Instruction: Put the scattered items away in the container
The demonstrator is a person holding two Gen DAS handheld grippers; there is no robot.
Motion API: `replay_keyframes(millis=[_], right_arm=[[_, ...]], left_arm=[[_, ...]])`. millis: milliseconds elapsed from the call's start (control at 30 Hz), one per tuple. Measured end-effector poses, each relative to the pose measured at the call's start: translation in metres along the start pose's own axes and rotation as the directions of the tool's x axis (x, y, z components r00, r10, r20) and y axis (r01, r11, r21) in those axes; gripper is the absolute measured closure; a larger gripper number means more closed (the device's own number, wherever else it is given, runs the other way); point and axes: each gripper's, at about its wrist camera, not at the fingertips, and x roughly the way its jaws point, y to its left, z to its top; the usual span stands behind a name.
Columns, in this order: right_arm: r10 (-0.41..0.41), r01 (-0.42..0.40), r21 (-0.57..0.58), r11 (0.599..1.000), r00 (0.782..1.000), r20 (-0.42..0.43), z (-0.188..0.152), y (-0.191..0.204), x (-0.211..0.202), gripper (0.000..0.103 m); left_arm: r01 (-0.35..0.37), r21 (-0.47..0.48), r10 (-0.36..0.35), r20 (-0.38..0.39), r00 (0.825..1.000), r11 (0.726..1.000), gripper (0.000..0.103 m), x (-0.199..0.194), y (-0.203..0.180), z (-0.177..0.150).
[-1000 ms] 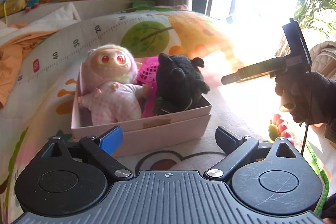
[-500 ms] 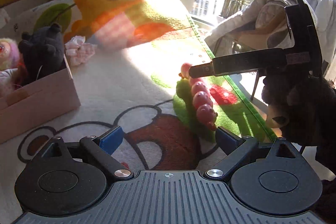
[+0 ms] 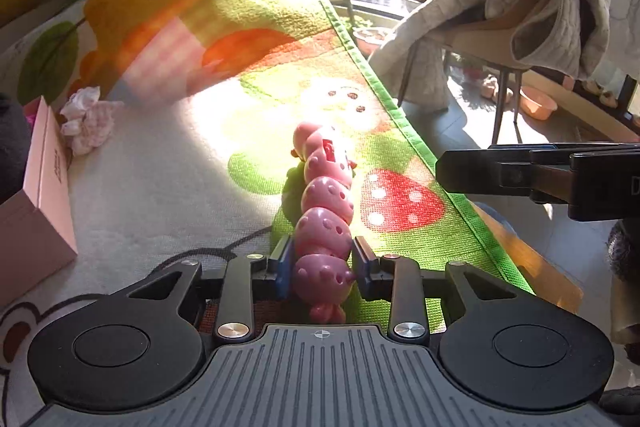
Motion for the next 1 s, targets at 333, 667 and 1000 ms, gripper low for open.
replay_keyframes(millis=[333, 667, 1000], right_arm=[[0.202, -0.211, -0.147, 0.966, 0.976, -0.076, 0.013, 0.082, 0.033, 0.018], [0.265, -0.312, -0.271, 0.911, 0.944, -0.196, 0.039, 0.179, 0.107, 0.017], [0.076, -0.147, -0.339, 0.929, 0.974, -0.214, 0.002, 0.145, 0.109, 0.009]], left_arm=[[-0.404, 0.204, 0.401, 0.057, 0.914, 0.892, 0.068, -0.098, 0.052, -0.070], [-0.384, 0.420, 0.351, 0.156, 0.923, 0.823, 0.058, -0.110, 0.016, -0.096], [-0.252, -0.104, 0.257, 0.036, 0.966, 0.962, 0.026, -0.111, 0.054, -0.088]])
